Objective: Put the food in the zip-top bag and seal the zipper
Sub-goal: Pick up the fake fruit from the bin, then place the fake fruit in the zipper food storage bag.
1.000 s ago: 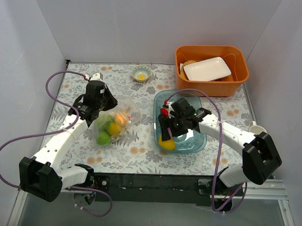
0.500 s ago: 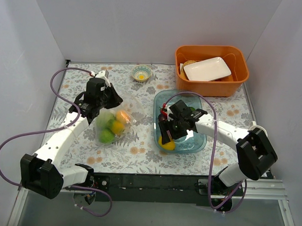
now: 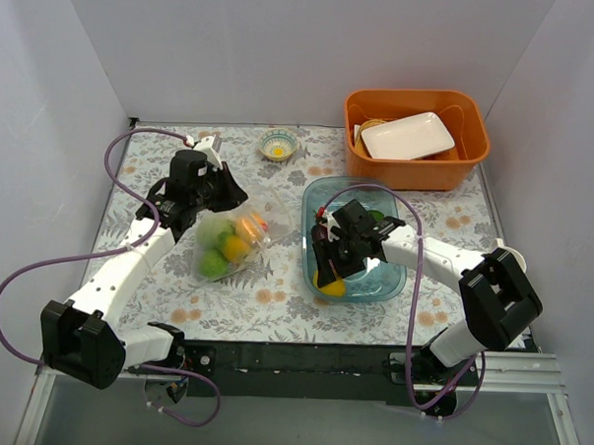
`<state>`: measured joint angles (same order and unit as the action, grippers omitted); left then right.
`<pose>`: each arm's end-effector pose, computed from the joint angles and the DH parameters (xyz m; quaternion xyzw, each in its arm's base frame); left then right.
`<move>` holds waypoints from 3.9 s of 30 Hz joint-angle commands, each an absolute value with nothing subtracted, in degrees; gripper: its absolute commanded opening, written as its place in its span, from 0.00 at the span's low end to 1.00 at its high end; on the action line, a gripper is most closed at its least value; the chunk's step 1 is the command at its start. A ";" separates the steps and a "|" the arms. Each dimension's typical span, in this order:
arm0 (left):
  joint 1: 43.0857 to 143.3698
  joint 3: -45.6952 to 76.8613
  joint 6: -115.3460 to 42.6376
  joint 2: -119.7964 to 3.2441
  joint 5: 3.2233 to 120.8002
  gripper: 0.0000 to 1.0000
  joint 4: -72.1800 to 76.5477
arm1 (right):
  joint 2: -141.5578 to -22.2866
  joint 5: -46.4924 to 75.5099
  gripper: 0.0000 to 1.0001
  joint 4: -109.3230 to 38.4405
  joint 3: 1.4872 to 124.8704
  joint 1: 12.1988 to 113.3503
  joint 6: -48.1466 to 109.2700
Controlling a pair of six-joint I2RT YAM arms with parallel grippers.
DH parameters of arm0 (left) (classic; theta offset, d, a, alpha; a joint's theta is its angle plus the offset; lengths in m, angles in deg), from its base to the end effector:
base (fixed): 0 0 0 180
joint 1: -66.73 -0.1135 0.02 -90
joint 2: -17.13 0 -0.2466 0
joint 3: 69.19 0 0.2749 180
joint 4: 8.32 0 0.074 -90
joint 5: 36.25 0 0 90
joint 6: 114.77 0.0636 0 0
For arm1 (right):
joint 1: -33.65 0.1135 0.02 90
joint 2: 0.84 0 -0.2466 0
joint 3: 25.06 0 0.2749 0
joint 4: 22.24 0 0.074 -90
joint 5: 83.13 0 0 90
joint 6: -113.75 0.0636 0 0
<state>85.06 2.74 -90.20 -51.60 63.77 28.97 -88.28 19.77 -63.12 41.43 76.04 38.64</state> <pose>0.2985 -0.1106 0.2821 -0.3141 0.8230 -0.3692 0.2962 0.2341 0.2329 0.1417 -0.2556 0.9297 0.2115 0.1600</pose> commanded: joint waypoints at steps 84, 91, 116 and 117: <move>84.83 2.04 -91.22 -47.21 67.03 0.03 26.79 | -112.28 23.93 0.22 -33.46 74.47 81.63 61.45; 84.92 2.12 -91.66 -46.77 64.39 0.03 27.58 | -111.32 17.25 0.24 -21.15 67.54 83.65 63.74; 84.92 2.21 -93.07 -45.36 60.17 0.05 28.11 | -103.86 11.62 0.97 -7.95 55.84 84.89 61.54; 84.83 2.21 -93.07 -45.27 60.08 0.05 28.11 | -103.59 11.00 0.97 -8.13 55.75 84.89 61.45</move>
<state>84.86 0.91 -92.98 -47.80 61.67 28.28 -108.00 13.35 -11.73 56.40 84.78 63.58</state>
